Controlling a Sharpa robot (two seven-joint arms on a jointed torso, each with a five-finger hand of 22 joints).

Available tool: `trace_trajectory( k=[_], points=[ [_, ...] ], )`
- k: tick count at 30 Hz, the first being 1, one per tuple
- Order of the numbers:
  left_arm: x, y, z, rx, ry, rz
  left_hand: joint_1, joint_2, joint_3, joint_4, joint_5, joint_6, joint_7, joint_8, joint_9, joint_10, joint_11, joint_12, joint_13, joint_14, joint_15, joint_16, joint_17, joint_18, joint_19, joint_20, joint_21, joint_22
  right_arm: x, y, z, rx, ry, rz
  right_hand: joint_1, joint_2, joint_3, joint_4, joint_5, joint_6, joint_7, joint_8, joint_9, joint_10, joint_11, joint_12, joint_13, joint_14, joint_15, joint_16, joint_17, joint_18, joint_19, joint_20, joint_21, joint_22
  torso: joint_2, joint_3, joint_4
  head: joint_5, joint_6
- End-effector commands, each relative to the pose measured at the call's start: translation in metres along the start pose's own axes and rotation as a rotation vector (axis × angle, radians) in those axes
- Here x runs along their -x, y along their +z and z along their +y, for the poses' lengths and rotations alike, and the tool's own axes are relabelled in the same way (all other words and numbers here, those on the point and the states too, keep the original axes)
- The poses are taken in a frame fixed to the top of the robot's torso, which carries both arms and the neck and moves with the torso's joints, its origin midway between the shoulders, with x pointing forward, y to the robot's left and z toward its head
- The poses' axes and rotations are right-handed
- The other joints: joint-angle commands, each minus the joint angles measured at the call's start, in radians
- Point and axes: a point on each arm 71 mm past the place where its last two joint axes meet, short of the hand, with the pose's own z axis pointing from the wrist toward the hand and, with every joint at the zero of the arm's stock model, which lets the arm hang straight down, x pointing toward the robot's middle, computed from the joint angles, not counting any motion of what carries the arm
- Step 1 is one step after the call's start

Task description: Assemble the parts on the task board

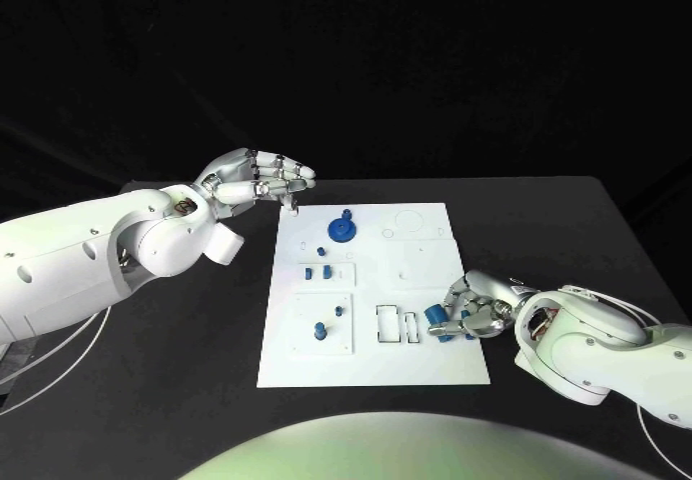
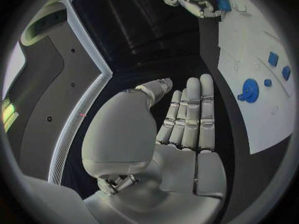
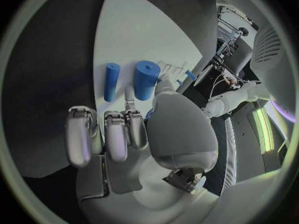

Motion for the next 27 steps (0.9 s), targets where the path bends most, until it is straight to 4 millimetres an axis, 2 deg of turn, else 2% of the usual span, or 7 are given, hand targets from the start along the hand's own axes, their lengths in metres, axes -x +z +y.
trace_trajectory(
  k=[1, 7, 12, 17, 19, 24, 27],
  points=[
    [-0.001, 0.0, -0.002, -0.024, -0.003, -0.004, -0.004, 0.007, -0.004, 0.001, 0.003, -0.007, 0.008, 0.004, -0.002, -0.006, -0.001, 0.005, 0.0, -0.006, -0.002, 0.006, 0.002, 0.005, -0.007, 0.003, -0.004, -0.001, -0.002, 0.001, -0.001, -0.025, -0.066, 0.007, 0.025, 0.001, 0.008, 0.0, 0.003, 0.011, -0.003, -0.002, 0.002, 0.048, -0.008, 0.006, 0.179, 0.094, -0.007, 0.006, 0.205, -0.017, 0.068, -0.008, 0.006, 0.222, -0.002, -0.0012, 0.0012, -0.001, 0.0],
    [-0.001, -0.001, -0.003, -0.028, -0.004, -0.001, -0.002, 0.011, -0.001, 0.001, 0.004, -0.006, 0.008, 0.007, -0.001, -0.004, -0.001, 0.009, 0.0, -0.006, -0.003, 0.007, 0.002, 0.006, -0.007, 0.003, -0.004, -0.002, -0.005, 0.001, 0.0, -0.031, -0.064, 0.027, 0.076, 0.004, 0.032, -0.001, 0.003, 0.033, -0.008, -0.007, 0.006, 0.043, -0.012, -0.005, 0.172, 0.093, -0.011, 0.004, 0.199, -0.015, 0.066, -0.011, -0.003, 0.22, -0.004, -0.002, 0.002, -0.007, 0.0],
    [-0.001, -0.001, -0.003, -0.028, -0.004, 0.001, -0.002, 0.011, -0.001, 0.001, 0.004, -0.006, 0.008, 0.007, -0.001, -0.004, -0.001, 0.009, 0.0, -0.006, -0.003, 0.007, 0.002, 0.006, -0.007, 0.003, -0.004, -0.002, -0.006, 0.0, 0.001, -0.032, -0.04, 0.019, 0.111, 0.029, 0.072, -0.001, 0.003, 0.047, -0.011, -0.02, 0.003, 0.045, -0.016, -0.005, 0.173, 0.093, -0.014, 0.003, 0.197, -0.015, 0.065, -0.015, -0.006, 0.22, -0.004, -0.0021, 0.0036, -0.009, 0.0],
    [0.0, -0.001, -0.003, -0.025, -0.004, 0.0, -0.002, 0.012, -0.001, 0.0, 0.004, -0.006, 0.008, 0.007, -0.001, -0.004, -0.001, 0.01, 0.0, -0.006, -0.003, 0.007, 0.002, 0.006, -0.007, 0.003, -0.004, -0.001, -0.002, -0.002, 0.001, -0.028, 0.032, -0.021, 0.096, 0.059, 0.09, 0.0, 0.001, 0.064, -0.017, -0.026, 0.001, 0.05, -0.02, 0.001, 0.179, 0.093, -0.018, 0.004, 0.198, -0.015, 0.066, -0.017, -0.003, 0.222, -0.007, -0.0015, 0.0042, -0.006, 0.0],
    [0.0, -0.002, -0.002, -0.022, -0.003, -0.002, -0.002, 0.012, -0.001, 0.0, 0.004, -0.006, 0.008, 0.007, -0.001, -0.004, -0.001, 0.01, 0.0, -0.006, -0.003, 0.007, 0.002, 0.006, -0.007, 0.003, -0.004, -0.001, 0.002, -0.004, 0.001, -0.023, 0.08, -0.048, 0.085, 0.079, 0.096, -0.001, 0.001, 0.074, -0.021, -0.03, 0.0, 0.051, -0.024, 0.0, 0.179, 0.093, -0.02, 0.004, 0.2, -0.015, 0.067, -0.02, -0.003, 0.222, -0.007, -0.001, 0.0044, -0.008, 0.0],
    [0.001, -0.001, -0.002, -0.018, -0.003, -0.002, -0.002, 0.012, 0.0, 0.0, 0.004, -0.006, 0.008, 0.008, -0.001, -0.005, -0.001, 0.01, 0.0, -0.007, -0.003, 0.007, 0.002, 0.006, -0.007, 0.003, -0.004, -0.001, 0.019, -0.007, 0.009, 0.007, 0.157, -0.098, 0.075, 0.103, 0.104, 0.0, 0.0, 0.088, -0.027, -0.034, -0.001, 0.057, -0.029, 0.009, 0.188, 0.095, -0.025, 0.006, 0.207, -0.017, 0.069, -0.024, 0.005, 0.225, -0.008, -0.0006, 0.0024, -0.01, 0.0],
    [0.001, 0.0, -0.001, -0.015, -0.004, -0.001, -0.002, 0.012, 0.0, 0.0, 0.004, -0.006, 0.008, 0.008, -0.001, -0.005, -0.001, 0.01, 0.0, -0.007, -0.003, 0.007, 0.002, 0.006, -0.007, 0.003, -0.004, -0.001, 0.025, -0.009, 0.016, 0.03, 0.178, -0.11, 0.061, 0.112, 0.103, 0.001, 0.0, 0.089, -0.026, -0.039, -0.003, 0.058, -0.029, 0.01, 0.189, 0.094, -0.026, 0.006, 0.206, -0.017, 0.07, -0.025, 0.006, 0.225, -0.008, -0.0013, 0.0049, -0.015, 0.0]
  ],
)
